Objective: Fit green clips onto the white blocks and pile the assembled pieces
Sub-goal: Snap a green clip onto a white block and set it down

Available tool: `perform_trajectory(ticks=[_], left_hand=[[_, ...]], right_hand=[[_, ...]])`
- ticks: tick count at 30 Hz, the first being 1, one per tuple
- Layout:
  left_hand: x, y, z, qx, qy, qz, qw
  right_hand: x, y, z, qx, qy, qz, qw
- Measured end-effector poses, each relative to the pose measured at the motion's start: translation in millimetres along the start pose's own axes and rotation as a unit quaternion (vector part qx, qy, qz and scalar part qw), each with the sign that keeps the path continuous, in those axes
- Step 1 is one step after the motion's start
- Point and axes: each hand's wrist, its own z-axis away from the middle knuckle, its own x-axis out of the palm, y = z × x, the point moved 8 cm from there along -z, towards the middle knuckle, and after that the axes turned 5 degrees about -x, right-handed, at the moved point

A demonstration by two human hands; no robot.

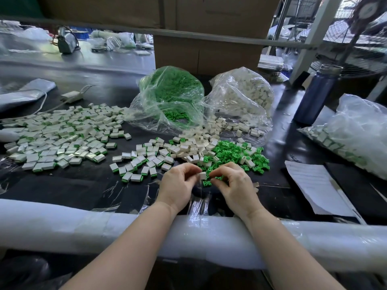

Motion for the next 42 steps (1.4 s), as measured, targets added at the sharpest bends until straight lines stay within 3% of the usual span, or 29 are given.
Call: perform_trajectory(ticks=[7, 17, 24, 29, 36, 42], left_hand=[[1, -3, 0, -0.028, -0.013, 0.027, 0.999], [0, -3, 2, -0.043, -0.018, 0.057, 0.997], [0, 4, 5, -0.010, -0.024, 0.042, 0.999], [4, 9, 7, 0.004, -0.043, 0.040, 0.998], [11, 12, 8, 0.017, -0.082, 0.053, 0.995], [15, 8, 6, 0.004, -0.097, 0.053, 0.994]], right_hand=[[12, -6, 0, -0.038, -0.040, 0.114, 0.992], [9, -3, 1, -0.025, -0.028, 0.124, 0.992], [3, -3, 1, -0.015, -0.003, 0.071, 0.997], [-4, -3, 1, -0.001, 0.025, -0.032, 0.999], [-8, 5, 3, 0.052, 0.042, -0.189, 0.980], [-6, 8, 3, 0.068, 0.032, -0.244, 0.967]])
